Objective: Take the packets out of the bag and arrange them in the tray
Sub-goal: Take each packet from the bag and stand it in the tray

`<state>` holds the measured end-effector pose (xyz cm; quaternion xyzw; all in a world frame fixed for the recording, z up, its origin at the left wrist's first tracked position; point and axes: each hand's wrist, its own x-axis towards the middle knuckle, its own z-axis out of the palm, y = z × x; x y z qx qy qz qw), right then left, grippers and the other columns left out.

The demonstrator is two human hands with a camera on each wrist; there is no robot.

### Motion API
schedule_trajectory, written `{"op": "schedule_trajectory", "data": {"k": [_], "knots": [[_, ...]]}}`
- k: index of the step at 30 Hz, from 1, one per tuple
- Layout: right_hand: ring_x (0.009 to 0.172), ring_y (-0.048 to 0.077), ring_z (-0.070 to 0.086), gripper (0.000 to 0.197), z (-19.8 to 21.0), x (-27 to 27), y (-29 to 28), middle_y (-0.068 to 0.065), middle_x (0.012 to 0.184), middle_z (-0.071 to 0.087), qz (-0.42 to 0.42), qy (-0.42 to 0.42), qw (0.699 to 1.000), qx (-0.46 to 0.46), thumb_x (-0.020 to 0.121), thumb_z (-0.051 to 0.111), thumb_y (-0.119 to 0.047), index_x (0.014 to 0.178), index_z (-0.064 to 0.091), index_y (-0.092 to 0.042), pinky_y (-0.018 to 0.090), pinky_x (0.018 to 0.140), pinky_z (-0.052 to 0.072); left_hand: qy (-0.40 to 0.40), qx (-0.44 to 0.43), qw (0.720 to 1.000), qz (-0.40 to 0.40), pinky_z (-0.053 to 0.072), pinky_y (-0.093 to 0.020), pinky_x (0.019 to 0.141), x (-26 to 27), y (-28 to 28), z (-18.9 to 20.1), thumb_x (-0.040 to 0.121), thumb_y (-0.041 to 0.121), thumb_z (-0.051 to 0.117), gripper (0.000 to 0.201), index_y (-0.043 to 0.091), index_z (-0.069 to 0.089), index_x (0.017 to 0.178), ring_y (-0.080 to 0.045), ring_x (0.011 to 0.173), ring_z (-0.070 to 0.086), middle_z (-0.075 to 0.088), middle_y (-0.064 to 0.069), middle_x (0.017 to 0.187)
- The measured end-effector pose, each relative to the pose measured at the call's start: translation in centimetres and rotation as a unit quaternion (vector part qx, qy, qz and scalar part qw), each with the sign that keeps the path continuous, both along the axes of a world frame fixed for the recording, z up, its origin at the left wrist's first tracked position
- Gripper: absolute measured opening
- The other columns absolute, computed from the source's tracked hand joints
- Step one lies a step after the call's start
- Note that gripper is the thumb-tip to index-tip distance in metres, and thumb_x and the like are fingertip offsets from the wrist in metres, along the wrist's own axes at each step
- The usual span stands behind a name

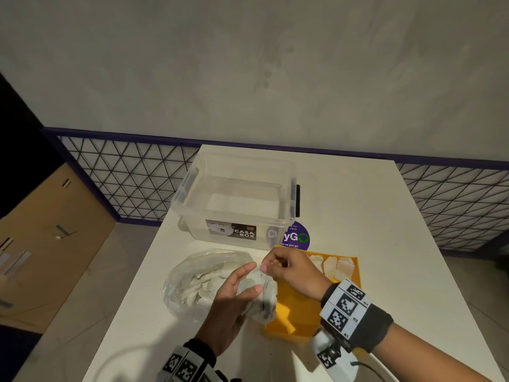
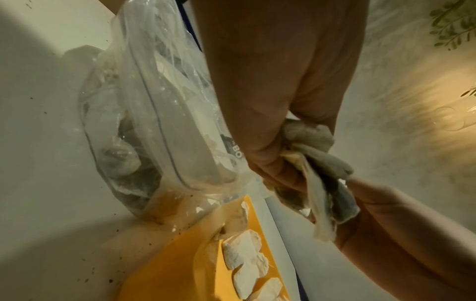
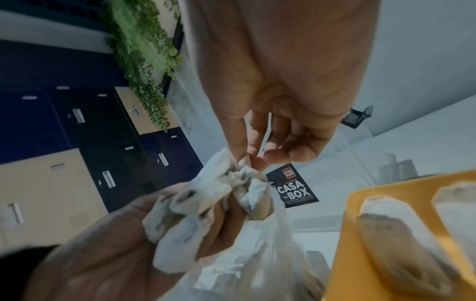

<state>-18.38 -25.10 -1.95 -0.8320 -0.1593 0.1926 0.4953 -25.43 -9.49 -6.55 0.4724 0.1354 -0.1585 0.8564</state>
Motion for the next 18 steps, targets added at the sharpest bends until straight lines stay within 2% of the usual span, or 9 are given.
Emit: {"op": "schedule_trajectory", "data": {"k": [2,5,7,9,12,14,16,18], "knots": [[0.064,0.005,0.050,0.006,0.03,-0.17,0.24,-0.006,0.070,0.057,-0.021,0.020,0.999,0.039,0.085,0.065,-0.019,0.080,0.063,-0.020,0.016,0.063,0.043,-0.001,0.000,1.000,0.004,0.058,-0.034,0.068,-0.02,0.25,0.08,0.068,0.003,0.070,0.059,0.019,0.058,0.124,-0.031,0.096,0.068,0.062,-0.016,0.126],[0.061,0.010,0.053,0.005,0.08,-0.29,0.61,0.002,0.072,0.056,-0.048,0.044,0.994,0.083,0.088,0.061,-0.015,0.083,0.062,-0.013,0.015,0.056,0.045,-0.005,0.010,1.000,0.006,0.053,-0.049,0.090,-0.08,0.54,0.04,0.074,-0.001,0.072,0.057,0.023,0.058,0.124,-0.034,0.109,0.064,0.060,-0.013,0.129],[0.059,0.009,0.053,0.005,0.17,-0.37,0.72,0.003,0.071,0.055,-0.058,0.059,0.992,0.100,0.090,0.058,-0.013,0.087,0.060,-0.009,0.013,0.053,0.044,-0.003,0.015,1.000,-0.004,0.051,-0.049,0.094,-0.12,0.63,0.17,0.080,-0.003,0.066,0.052,0.023,0.057,0.124,-0.033,0.109,0.064,0.064,-0.012,0.125],[0.055,0.009,0.053,0.005,0.27,-0.45,0.70,0.005,0.069,0.055,-0.068,0.080,0.986,0.127,0.091,0.054,-0.010,0.090,0.057,-0.007,0.011,0.051,0.043,-0.002,0.017,1.000,-0.009,0.057,-0.040,0.082,-0.19,0.53,0.61,0.082,-0.003,0.062,0.046,0.019,0.057,0.122,-0.030,0.101,0.068,0.070,-0.010,0.114],[0.052,0.008,0.054,0.003,0.15,-0.53,0.50,0.007,0.070,0.057,-0.073,0.110,0.978,0.162,0.092,0.052,-0.007,0.095,0.053,-0.009,0.012,0.052,0.044,0.005,0.033,0.999,0.000,0.058,-0.027,0.061,-0.22,0.50,0.56,0.087,-0.005,0.057,0.031,0.021,0.060,0.102,-0.020,0.081,0.073,0.076,0.000,0.090],[0.052,0.005,0.057,0.010,0.06,-0.53,0.35,0.006,0.073,0.058,-0.070,0.111,0.977,0.165,0.092,0.051,-0.006,0.100,0.052,-0.012,0.014,0.054,0.045,0.012,0.045,0.999,0.007,0.057,-0.026,0.058,-0.16,0.41,0.56,0.087,-0.005,0.058,0.029,0.021,0.060,0.100,-0.019,0.078,0.073,0.076,-0.001,0.089],[0.053,0.004,0.058,0.017,0.08,-0.45,0.30,0.005,0.075,0.057,-0.065,0.109,0.978,0.168,0.093,0.049,-0.003,0.105,0.052,-0.014,0.014,0.055,0.046,0.017,0.054,0.998,0.022,0.056,-0.026,0.058,-0.05,0.45,0.43,0.086,-0.004,0.060,0.031,0.019,0.059,0.106,-0.020,0.082,0.073,0.074,-0.005,0.098],[0.055,0.007,0.057,0.022,0.16,-0.34,0.35,0.005,0.076,0.055,-0.059,0.104,0.980,0.159,0.093,0.046,0.000,0.106,0.055,-0.016,0.014,0.056,0.045,0.025,0.051,0.998,0.039,0.055,-0.025,0.058,0.09,0.40,0.34,0.085,-0.004,0.062,0.033,0.019,0.058,0.108,-0.020,0.082,0.073,0.075,-0.006,0.096]]}}
